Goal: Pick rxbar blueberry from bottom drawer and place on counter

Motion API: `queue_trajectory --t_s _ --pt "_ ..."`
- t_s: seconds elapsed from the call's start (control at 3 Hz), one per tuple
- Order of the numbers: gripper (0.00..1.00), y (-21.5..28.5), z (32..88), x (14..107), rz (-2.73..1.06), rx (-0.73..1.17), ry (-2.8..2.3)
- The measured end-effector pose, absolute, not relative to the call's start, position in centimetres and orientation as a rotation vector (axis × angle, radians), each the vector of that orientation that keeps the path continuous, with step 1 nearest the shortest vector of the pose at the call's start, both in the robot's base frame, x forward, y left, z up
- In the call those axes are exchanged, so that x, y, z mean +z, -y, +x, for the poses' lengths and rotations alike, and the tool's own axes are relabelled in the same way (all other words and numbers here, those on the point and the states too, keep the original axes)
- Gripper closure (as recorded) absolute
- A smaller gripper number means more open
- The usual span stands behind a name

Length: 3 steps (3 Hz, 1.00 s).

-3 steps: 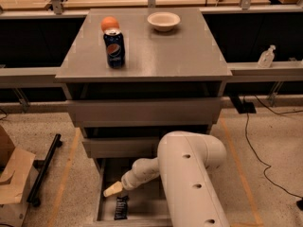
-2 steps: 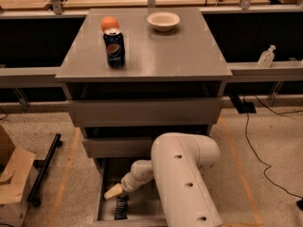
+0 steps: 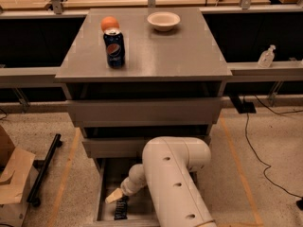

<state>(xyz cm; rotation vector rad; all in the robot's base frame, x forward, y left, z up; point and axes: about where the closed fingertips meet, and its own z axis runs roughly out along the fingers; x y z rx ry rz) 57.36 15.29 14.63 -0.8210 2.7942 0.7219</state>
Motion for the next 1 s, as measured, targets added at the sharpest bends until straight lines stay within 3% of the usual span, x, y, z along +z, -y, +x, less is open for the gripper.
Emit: queue_trajectory --t_s 1.0 --pt "0.00 -16.9 54.5 12.0 -0.825 0.764 -2.818"
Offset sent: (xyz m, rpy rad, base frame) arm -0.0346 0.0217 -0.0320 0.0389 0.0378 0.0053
